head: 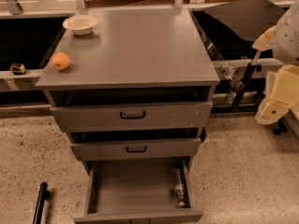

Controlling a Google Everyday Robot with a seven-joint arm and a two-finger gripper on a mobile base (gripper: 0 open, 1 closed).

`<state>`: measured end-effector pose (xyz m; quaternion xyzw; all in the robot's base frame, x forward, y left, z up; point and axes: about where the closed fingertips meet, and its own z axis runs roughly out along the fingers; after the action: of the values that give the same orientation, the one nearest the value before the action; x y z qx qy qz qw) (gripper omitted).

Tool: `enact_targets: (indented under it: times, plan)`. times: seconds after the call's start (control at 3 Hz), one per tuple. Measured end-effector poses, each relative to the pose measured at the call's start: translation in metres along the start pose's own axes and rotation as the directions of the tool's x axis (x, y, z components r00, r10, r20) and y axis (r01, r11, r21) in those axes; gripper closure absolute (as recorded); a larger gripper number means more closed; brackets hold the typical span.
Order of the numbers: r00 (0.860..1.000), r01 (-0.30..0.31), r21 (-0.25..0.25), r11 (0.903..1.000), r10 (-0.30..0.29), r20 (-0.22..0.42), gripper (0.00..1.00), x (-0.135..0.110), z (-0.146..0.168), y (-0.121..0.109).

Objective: Pick water bottle from bottom drawer and place on counter

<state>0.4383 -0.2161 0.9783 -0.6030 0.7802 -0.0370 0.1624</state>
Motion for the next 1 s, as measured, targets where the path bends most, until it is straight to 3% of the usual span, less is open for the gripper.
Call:
enact_targets:
  times: [0.33,0.67,1.0]
  plan:
    - [1.0,0.0,0.0,1.0,0.0,0.0,0.0,0.0,0.0,0.0]
    - [1.0,-0.026,-0.03,0.9992,0.027,0.017,0.0,-0.007,0.031,0.005]
    - [0.984,-0.141,-0.182,0.973,0.158,0.08,0.0,-0.039,0.141,0.034]
